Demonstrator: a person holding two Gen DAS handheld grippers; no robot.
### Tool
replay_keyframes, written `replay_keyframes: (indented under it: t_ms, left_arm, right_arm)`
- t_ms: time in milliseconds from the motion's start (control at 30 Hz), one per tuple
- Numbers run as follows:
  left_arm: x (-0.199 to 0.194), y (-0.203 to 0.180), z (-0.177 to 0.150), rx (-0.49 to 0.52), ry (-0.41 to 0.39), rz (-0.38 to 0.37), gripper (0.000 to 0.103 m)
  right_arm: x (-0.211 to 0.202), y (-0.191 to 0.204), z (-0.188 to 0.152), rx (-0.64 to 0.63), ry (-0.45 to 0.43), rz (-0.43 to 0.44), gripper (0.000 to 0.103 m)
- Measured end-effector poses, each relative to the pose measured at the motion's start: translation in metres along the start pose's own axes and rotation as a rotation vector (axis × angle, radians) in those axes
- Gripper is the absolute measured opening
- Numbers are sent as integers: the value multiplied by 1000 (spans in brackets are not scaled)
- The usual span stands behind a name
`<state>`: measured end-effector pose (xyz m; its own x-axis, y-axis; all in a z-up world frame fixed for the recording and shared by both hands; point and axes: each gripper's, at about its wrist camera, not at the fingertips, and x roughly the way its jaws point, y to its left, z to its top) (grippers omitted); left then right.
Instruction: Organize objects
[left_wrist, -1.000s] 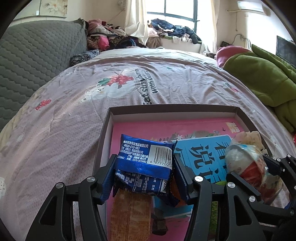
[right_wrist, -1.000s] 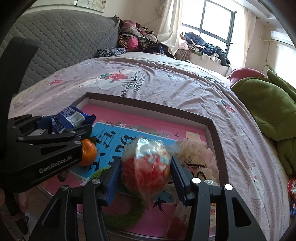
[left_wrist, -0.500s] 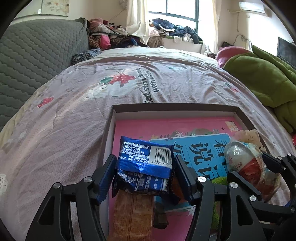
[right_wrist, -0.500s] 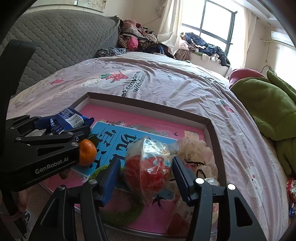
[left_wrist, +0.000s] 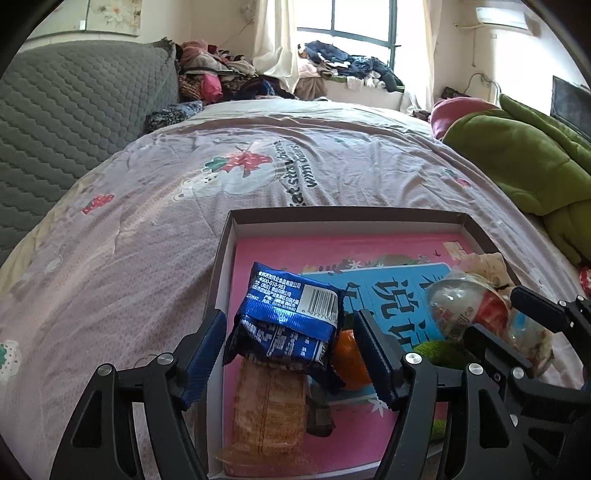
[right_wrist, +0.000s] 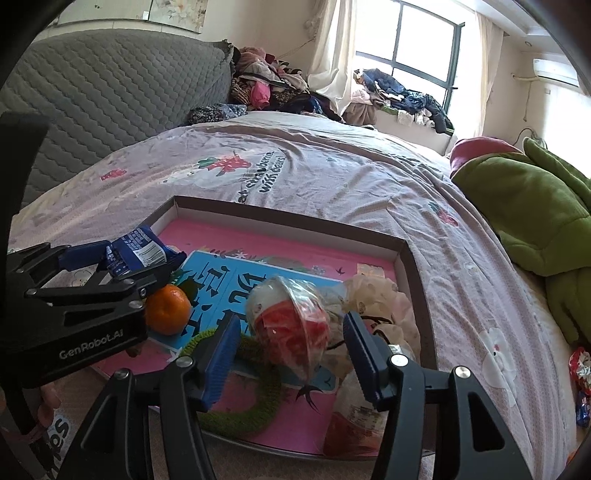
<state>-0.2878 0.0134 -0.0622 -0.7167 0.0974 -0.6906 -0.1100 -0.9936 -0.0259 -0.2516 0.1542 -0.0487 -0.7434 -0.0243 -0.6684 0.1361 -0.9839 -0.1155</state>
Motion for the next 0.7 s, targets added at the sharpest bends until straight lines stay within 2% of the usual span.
replay_keyframes:
  t_ms: [700]
  left_arm:
    - [-47,4,-5,-39,-28,8,74]
  right_arm:
    - [-47,-15,5,51,-61,-6,58]
